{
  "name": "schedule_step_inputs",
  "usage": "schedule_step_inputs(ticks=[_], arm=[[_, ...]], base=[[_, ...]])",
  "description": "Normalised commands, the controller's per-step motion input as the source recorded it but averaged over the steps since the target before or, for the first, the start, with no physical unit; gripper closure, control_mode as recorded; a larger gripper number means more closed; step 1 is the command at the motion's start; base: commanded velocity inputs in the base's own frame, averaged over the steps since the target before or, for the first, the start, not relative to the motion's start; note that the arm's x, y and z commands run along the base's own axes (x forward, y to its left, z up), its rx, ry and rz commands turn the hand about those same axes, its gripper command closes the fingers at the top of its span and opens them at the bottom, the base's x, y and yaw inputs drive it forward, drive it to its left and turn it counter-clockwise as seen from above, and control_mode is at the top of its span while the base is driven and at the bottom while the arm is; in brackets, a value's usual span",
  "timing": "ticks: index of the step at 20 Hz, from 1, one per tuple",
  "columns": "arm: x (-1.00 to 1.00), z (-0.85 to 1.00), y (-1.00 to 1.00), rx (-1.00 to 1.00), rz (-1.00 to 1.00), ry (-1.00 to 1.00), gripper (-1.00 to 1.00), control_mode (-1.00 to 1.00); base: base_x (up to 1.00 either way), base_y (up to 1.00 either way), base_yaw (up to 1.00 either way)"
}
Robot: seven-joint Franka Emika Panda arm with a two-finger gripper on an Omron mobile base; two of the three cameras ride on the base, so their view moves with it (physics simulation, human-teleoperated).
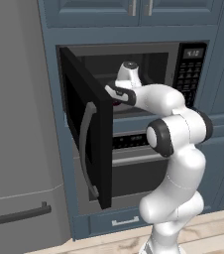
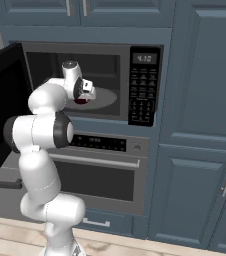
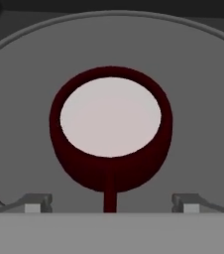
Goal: Pick the mug from the counter and place it inside the microwave. Then close the microwave.
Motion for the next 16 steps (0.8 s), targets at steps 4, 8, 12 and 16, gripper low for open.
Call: schedule_step_inputs(ticks=[4,8,12,16], arm=[[-0.45,0.13,-0.03,0.00,0.00,-0.02,-1.00,-1.00],[-0.50,0.09,-0.09,0.00,0.00,-0.03,-1.00,-1.00],[-0.46,0.02,-0.13,0.00,0.00,-0.04,-1.00,-1.00],[-0.54,0.00,-0.13,0.00,0.00,-0.05,-1.00,-1.00]], base=[[0.00,0.00,0.00],[0.00,0.00,0.00],[0.00,0.00,0.00],[0.00,0.00,0.00]])
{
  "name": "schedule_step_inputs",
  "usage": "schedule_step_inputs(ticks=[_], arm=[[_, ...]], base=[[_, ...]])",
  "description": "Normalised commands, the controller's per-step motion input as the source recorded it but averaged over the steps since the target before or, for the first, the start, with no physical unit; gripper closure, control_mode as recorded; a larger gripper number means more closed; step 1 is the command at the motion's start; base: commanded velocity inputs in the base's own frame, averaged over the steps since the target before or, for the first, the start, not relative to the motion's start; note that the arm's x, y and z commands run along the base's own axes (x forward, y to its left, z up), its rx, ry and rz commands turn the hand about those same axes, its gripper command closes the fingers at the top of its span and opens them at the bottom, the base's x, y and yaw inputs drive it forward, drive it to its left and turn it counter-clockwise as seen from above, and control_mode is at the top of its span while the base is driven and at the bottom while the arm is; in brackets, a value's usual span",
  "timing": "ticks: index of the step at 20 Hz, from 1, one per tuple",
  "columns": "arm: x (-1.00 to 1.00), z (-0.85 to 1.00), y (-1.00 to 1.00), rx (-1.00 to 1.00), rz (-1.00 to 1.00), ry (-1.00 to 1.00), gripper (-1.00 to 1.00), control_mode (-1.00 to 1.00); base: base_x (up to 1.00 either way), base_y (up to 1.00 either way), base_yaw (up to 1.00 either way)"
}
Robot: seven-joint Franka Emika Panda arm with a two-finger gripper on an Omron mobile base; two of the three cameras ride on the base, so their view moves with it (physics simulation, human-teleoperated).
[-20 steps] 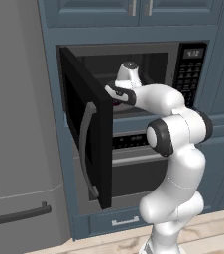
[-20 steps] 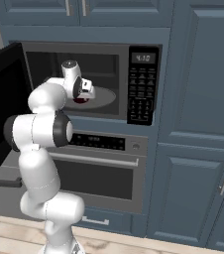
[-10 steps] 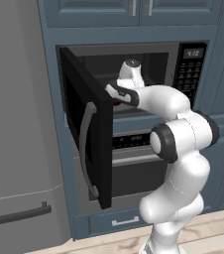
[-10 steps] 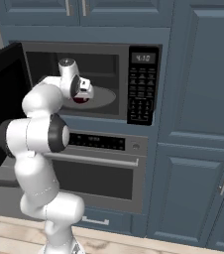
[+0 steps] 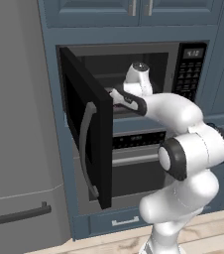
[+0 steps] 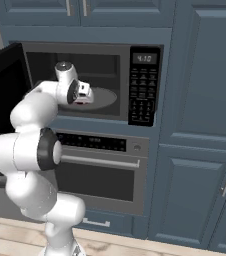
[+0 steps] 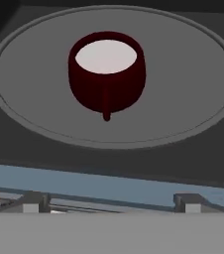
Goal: Pick the mug from the counter and place it inside the microwave. Then close the microwave.
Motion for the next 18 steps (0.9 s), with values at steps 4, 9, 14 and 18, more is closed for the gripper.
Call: schedule_step_inputs(ticks=[4,9,14,18], arm=[[-0.67,0.00,-0.10,0.00,0.00,-0.07,-1.00,-1.00],[-0.77,0.10,-0.04,0.00,0.00,-0.09,-1.00,-1.00],[-0.81,0.22,-0.19,0.00,0.00,-0.06,-1.00,-1.00],[-0.82,0.30,-0.34,0.00,0.00,-0.04,-1.00,-1.00]], base=[[0.00,0.00,0.00],[0.00,0.00,0.00],[0.00,0.00,0.00],[0.00,0.00,0.00]])
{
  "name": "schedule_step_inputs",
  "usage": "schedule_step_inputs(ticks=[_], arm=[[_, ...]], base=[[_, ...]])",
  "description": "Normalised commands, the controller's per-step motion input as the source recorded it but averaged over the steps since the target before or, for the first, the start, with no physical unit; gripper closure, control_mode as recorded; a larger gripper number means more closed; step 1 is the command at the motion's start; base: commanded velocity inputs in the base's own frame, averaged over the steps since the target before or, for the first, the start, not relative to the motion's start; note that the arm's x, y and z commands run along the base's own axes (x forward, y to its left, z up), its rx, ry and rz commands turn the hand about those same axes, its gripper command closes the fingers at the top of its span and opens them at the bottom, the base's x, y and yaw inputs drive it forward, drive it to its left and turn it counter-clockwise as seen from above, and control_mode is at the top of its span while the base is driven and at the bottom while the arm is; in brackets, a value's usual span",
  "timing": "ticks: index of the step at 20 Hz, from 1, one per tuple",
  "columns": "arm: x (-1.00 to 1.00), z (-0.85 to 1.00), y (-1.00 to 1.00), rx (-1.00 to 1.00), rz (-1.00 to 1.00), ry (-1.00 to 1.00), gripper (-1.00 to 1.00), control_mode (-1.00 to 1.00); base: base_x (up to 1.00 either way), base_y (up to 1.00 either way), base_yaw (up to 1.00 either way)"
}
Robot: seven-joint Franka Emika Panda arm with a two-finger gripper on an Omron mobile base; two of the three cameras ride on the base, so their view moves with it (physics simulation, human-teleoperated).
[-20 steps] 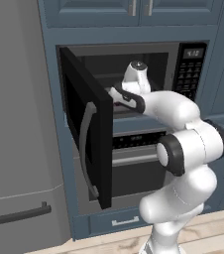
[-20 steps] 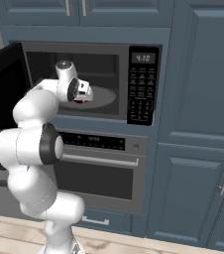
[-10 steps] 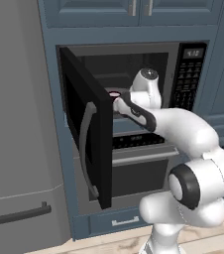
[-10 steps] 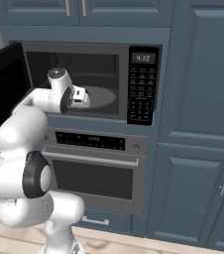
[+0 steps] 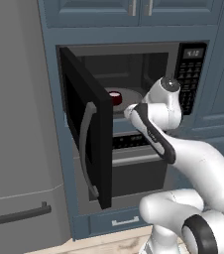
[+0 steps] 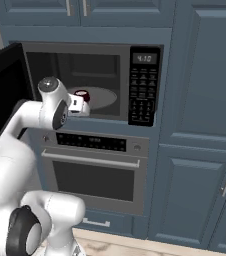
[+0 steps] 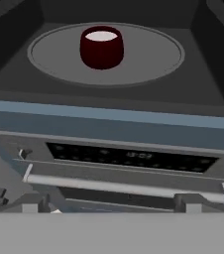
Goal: Pick the mug from the counter and place it inside the microwave. Then close the microwave.
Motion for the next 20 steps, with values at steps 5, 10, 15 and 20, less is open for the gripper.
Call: schedule_step_inputs(ticks=[5,10,15,20], arm=[[-0.84,0.30,-0.21,0.00,0.00,-0.01,-1.00,-1.00],[-0.87,0.30,-0.11,0.00,0.00,-0.01,-1.00,-1.00],[-0.85,0.42,-0.12,0.00,0.00,-0.10,-1.00,-1.00],[-0.63,0.37,-0.03,0.00,0.00,-0.20,-1.00,-1.00]], base=[[0.00,0.00,0.00],[0.00,0.00,0.00],[0.00,0.00,0.00],[0.00,0.00,0.00]])
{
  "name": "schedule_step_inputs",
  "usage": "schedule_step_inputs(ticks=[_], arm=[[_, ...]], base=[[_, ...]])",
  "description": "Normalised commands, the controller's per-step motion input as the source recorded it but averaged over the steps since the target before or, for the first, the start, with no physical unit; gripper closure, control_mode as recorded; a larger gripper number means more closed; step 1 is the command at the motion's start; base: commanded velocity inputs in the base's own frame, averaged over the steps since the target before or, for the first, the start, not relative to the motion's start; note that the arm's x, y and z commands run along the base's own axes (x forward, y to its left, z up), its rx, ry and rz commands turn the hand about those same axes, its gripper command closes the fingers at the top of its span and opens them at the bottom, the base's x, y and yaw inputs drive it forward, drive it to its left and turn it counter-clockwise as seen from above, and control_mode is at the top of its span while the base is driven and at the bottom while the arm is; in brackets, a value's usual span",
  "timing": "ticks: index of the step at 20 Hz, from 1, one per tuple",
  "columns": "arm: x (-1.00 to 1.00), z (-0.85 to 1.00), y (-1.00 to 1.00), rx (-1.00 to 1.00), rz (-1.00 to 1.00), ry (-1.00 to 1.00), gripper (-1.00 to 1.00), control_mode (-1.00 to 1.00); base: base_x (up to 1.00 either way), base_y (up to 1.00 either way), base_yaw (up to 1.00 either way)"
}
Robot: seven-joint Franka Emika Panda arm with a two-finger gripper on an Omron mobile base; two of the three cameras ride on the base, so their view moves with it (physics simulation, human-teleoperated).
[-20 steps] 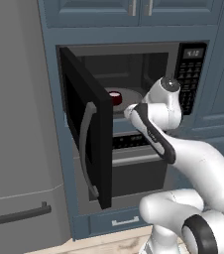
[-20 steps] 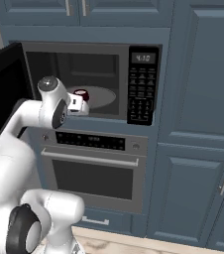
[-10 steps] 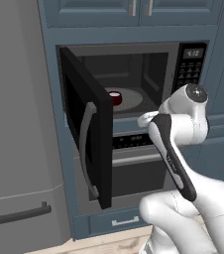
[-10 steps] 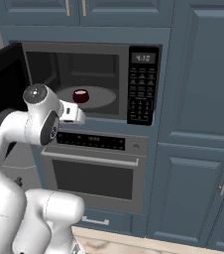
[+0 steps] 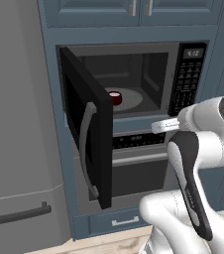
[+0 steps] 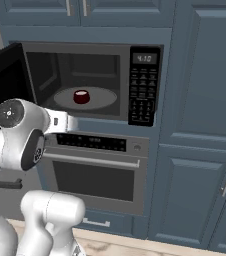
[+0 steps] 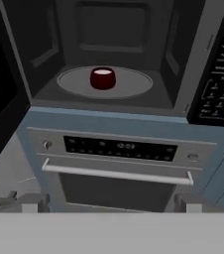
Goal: Pick the mug from the counter and place it inside the microwave. Then close the microwave.
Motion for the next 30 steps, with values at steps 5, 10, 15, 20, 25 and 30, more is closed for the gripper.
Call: schedule_step_inputs(ticks=[5,10,15,20,25,30], arm=[[-0.58,0.33,0.00,0.00,0.00,-0.21,-1.00,-1.00],[-0.69,0.43,0.00,0.00,0.00,-0.20,-1.00,-1.00],[-0.77,0.39,0.00,0.00,0.00,-0.22,-1.00,-1.00],[-0.84,0.27,0.00,0.00,0.00,-0.25,-1.00,-1.00],[-0.82,0.10,0.00,0.00,0.00,-0.19,-1.00,-1.00],[-0.82,0.09,0.00,0.00,0.00,-0.14,-1.00,-1.00]], base=[[0.00,0.00,0.00],[0.00,0.00,0.00],[0.00,0.00,0.00],[0.00,0.00,0.00],[0.00,0.00,0.00],[0.00,0.00,0.00]])
